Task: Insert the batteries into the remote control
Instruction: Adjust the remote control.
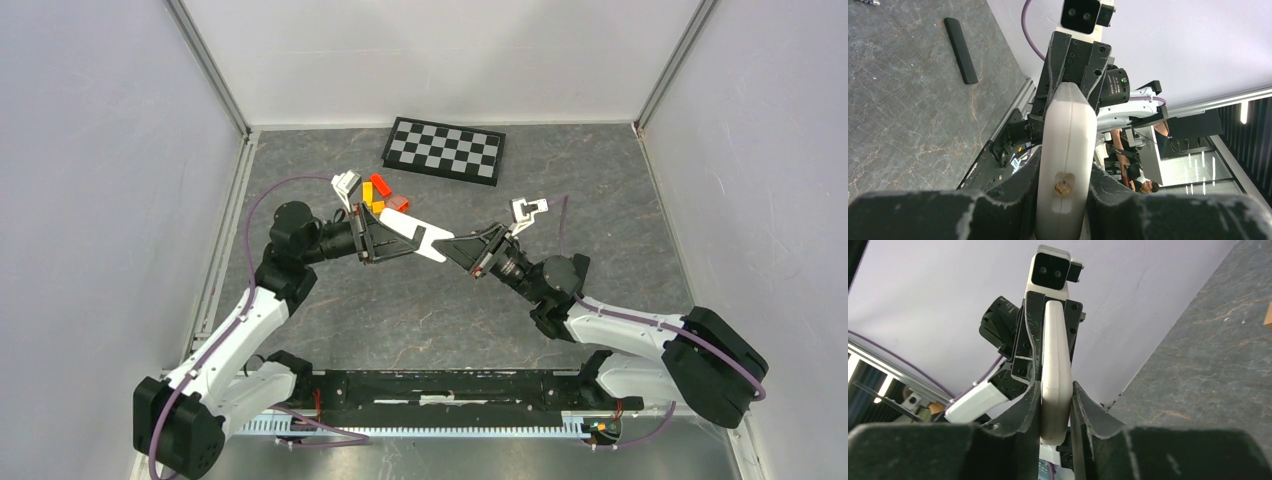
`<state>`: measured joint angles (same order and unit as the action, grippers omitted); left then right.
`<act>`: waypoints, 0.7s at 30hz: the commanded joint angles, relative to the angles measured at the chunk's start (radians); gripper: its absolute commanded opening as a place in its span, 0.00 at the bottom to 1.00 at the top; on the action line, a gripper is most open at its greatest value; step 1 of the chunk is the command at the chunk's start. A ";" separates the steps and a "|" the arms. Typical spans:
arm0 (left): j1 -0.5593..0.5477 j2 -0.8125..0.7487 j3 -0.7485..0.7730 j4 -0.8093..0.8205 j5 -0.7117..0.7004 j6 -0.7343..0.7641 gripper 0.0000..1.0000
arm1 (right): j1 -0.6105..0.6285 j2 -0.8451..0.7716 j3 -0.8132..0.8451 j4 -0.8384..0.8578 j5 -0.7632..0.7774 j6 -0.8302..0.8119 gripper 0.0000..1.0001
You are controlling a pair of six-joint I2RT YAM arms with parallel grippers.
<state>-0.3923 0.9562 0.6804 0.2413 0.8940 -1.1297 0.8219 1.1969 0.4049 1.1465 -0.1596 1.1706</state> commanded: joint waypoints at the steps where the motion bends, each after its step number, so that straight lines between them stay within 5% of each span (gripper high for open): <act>1: 0.002 -0.050 0.028 0.030 0.018 -0.017 0.34 | -0.009 0.007 0.030 0.053 -0.013 -0.005 0.22; 4: 0.002 -0.073 0.037 0.029 -0.012 -0.001 0.67 | -0.009 0.001 0.029 0.025 -0.026 0.001 0.17; 7: 0.000 -0.100 0.035 0.026 -0.056 0.013 0.80 | -0.010 -0.015 0.032 0.001 -0.038 0.000 0.15; 13: 0.000 -0.080 0.023 0.051 -0.067 0.010 0.76 | -0.010 0.004 0.066 -0.009 -0.091 0.023 0.15; 21: 0.000 -0.049 0.011 0.125 -0.038 -0.024 0.44 | -0.013 0.063 0.114 -0.077 -0.184 0.039 0.15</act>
<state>-0.3920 0.9012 0.6811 0.2607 0.8387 -1.1339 0.8089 1.2385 0.4744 1.1141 -0.2752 1.2087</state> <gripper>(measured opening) 0.534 0.265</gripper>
